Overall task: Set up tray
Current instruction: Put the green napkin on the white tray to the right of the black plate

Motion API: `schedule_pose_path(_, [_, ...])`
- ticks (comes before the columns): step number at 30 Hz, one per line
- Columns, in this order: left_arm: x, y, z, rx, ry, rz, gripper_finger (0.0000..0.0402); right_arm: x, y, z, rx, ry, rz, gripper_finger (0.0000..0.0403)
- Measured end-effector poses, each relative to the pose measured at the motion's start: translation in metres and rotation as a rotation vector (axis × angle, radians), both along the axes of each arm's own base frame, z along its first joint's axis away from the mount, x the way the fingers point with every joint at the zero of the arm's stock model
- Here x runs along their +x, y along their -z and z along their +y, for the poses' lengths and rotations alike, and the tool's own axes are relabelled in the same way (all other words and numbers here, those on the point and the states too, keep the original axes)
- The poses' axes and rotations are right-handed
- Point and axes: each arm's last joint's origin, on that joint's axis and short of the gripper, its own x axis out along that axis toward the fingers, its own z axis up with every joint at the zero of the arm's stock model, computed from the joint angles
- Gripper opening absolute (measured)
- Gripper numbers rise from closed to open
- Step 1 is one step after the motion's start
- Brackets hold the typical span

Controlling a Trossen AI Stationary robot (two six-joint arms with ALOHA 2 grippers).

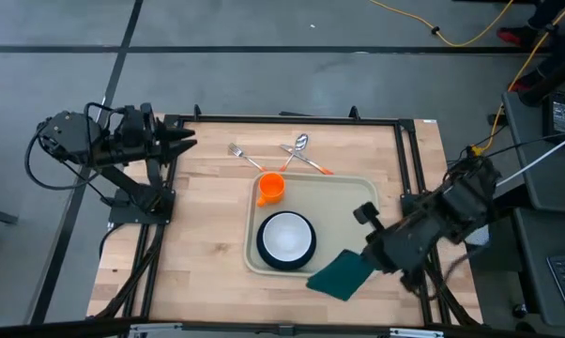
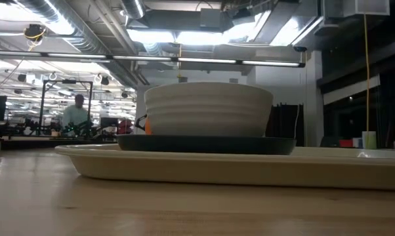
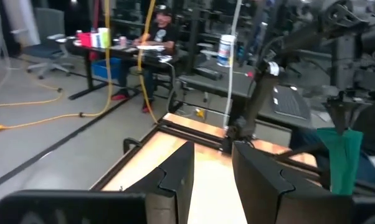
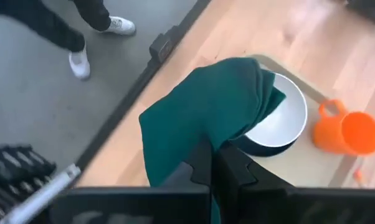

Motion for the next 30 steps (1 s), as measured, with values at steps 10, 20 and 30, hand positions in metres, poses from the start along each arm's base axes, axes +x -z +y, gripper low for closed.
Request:
schedule_pose_path(10, [0.002,0.000,0.000,0.028,-0.041,0.009,0.0102,-0.028,0.033,-0.066,-0.120,-0.027,0.108,0.0004])
schedule_pose_path(20, [0.001,0.000,0.002,0.090,-0.127,0.019,0.0102,-0.046,0.080,-0.083,-0.055,-0.040,0.143,0.0004])
schedule_pose_path(30, [0.006,0.001,0.002,0.032,-0.327,-0.035,0.0102,-0.056,0.122,-0.066,-0.101,-0.221,0.269,0.0004])
